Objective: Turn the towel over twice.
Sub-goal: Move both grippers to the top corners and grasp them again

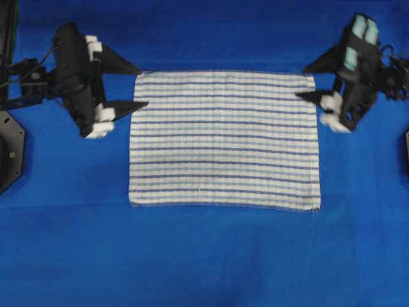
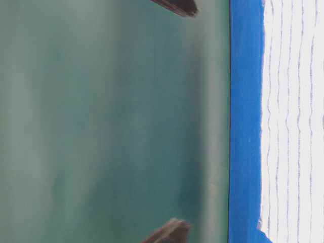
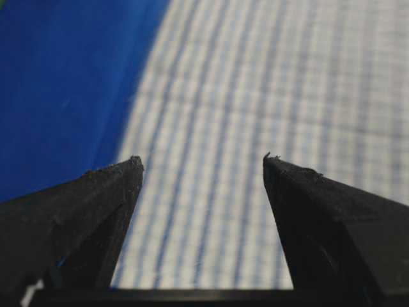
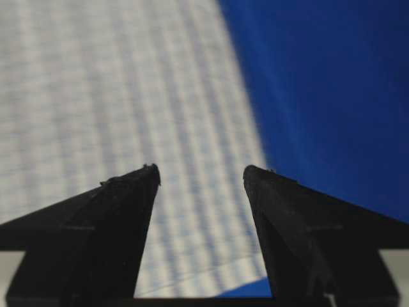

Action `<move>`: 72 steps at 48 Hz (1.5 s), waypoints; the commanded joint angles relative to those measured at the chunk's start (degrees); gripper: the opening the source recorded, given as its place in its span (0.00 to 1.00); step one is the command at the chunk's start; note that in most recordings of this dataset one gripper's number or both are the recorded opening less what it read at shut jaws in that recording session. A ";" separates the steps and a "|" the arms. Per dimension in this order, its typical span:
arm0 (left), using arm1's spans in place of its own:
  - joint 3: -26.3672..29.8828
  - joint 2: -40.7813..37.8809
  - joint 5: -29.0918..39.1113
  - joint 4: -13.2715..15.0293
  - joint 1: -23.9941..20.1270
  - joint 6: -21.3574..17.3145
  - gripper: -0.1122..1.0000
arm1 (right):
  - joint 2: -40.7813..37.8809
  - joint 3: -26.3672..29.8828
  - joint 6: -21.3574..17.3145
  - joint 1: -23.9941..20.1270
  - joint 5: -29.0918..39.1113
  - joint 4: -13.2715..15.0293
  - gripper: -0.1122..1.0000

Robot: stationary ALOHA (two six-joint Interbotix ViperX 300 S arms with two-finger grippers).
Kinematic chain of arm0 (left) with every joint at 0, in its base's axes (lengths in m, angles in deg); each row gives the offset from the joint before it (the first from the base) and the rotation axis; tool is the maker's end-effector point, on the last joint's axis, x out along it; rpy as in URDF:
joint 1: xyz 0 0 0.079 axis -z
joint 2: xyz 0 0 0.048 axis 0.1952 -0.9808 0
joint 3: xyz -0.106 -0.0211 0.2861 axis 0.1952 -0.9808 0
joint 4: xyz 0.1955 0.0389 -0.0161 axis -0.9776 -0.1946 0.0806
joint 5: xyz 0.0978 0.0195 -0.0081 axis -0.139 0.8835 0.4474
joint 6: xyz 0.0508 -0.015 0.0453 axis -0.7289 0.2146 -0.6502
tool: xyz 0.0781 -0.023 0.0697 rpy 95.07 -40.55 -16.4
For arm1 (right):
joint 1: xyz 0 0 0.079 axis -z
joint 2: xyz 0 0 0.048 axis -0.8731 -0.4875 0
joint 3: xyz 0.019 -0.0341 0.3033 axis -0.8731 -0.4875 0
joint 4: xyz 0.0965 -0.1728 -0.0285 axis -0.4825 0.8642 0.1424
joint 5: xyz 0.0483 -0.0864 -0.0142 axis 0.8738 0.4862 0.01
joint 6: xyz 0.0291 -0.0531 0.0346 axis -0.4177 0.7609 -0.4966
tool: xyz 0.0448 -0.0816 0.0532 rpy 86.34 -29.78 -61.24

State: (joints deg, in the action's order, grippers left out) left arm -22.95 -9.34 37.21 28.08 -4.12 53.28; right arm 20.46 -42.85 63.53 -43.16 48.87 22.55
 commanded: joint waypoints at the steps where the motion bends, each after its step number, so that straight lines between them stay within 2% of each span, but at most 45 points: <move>1: 0.62 -4.22 -2.46 -0.09 -2.72 0.00 0.75 | -2.99 0.26 -0.09 3.52 -3.25 0.70 0.65; 8: 0.97 -10.55 -6.06 -0.09 -5.62 0.00 0.75 | -9.58 0.26 -0.09 8.88 -7.82 2.20 0.65; 20: 0.97 -20.48 -13.54 -0.09 -9.05 0.00 0.75 | -18.28 0.53 0.00 14.33 -12.30 4.04 0.65; 29: 1.32 -25.49 -15.21 -0.09 -9.93 0.00 0.75 | -22.06 0.44 0.00 15.47 -14.15 5.01 0.65; 39: 1.58 -27.42 -14.77 0.00 -10.90 0.00 0.73 | -23.55 0.26 0.00 15.56 -14.15 5.10 0.65; 43: 1.67 -27.60 -13.97 0.00 -10.99 0.00 0.70 | -23.55 0.00 0.00 15.56 -14.15 5.01 0.64; 46: 1.67 -27.51 -13.10 0.00 -10.99 0.00 0.64 | -23.55 -0.09 0.00 15.56 -14.15 5.01 0.63; 51: 1.76 -27.60 -11.25 0.00 -10.99 0.00 0.46 | -23.47 -0.18 0.00 15.56 -14.15 5.01 0.49; 59: 1.67 -27.51 -9.23 0.00 -10.99 0.00 0.16 | -23.55 -0.18 0.09 15.38 -14.15 5.01 0.12; 61: 1.76 -27.60 -8.96 0.00 -11.07 0.00 0.13 | -23.47 -0.18 0.09 15.29 -14.15 5.01 0.10; 72: 1.58 -27.16 -8.44 0.09 -10.99 0.18 0.13 | -23.55 0.09 0.09 15.29 -14.15 5.01 0.10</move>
State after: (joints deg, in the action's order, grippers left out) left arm -21.81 -37.29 28.69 28.08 -14.93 53.37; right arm -3.54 -43.20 63.53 -27.95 34.98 27.48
